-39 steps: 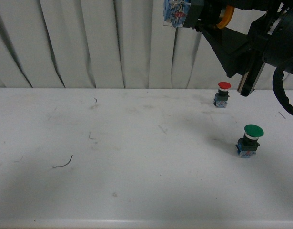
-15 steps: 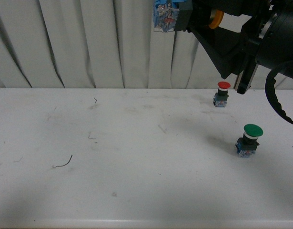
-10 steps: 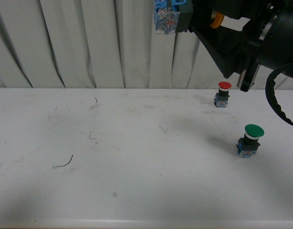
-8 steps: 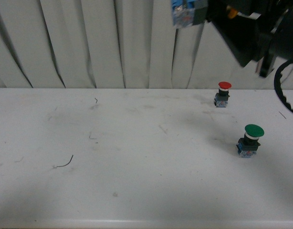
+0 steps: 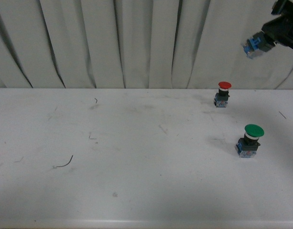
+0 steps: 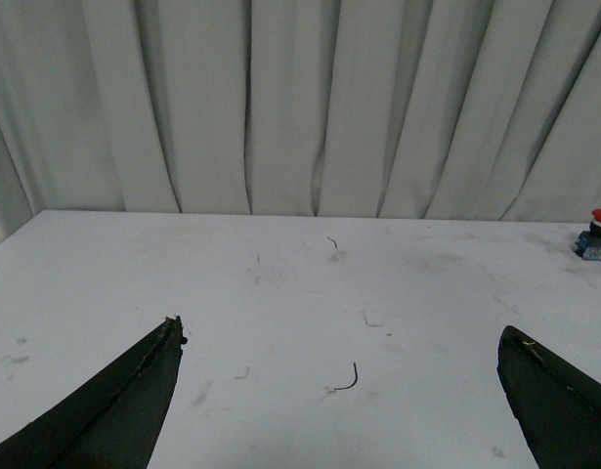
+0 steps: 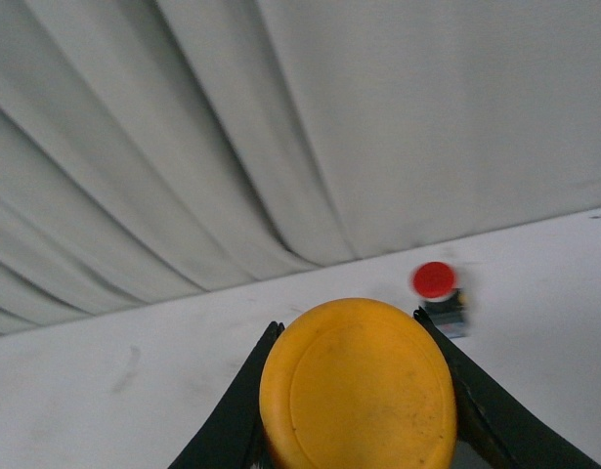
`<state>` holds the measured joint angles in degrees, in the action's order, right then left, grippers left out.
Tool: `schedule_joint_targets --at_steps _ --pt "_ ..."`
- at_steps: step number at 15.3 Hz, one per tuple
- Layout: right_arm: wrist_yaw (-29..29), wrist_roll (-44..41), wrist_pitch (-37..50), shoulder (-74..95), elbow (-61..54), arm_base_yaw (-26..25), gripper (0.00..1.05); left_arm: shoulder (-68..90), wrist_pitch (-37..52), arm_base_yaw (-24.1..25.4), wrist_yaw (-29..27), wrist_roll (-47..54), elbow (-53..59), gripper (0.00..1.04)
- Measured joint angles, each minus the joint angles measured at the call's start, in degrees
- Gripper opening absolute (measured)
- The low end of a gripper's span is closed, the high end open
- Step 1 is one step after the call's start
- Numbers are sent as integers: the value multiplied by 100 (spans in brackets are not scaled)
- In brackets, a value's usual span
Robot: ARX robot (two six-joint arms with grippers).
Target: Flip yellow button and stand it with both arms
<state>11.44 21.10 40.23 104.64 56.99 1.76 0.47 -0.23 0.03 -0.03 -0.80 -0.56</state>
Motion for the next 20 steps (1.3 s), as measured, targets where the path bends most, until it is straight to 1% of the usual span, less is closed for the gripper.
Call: schedule_joint_targets --at_steps 2,4,5,6,8,10,12,20 --pt "-535 -1244 -894 299 680 -341 34 0 2 0 0 0 0 98" --pt "-811 -1633 -1327 643 1200 -457 34 0 2 0 0 0 0 98" --pt "-1163 -1856 -1539 1062 1550 -439 34 0 2 0 0 0 0 98" --pt "-1370 -1899 -1801 1329 1790 -389 34 0 2 0 0 0 0 98" --pt "-2177 -1537 -2835 1956 2717 79 34 0 4 0 0 0 0 98" --pt "-2476 -1381 -3300 2277 3165 332 34 0 4 0 0 0 0 98" --pt "-2645 -1290 -3587 2570 3429 350 34 0 2 0 -2 0 0 98" --pt "-2647 -1213 -4044 3296 4057 352 34 0 2 0 0 2 0 98"
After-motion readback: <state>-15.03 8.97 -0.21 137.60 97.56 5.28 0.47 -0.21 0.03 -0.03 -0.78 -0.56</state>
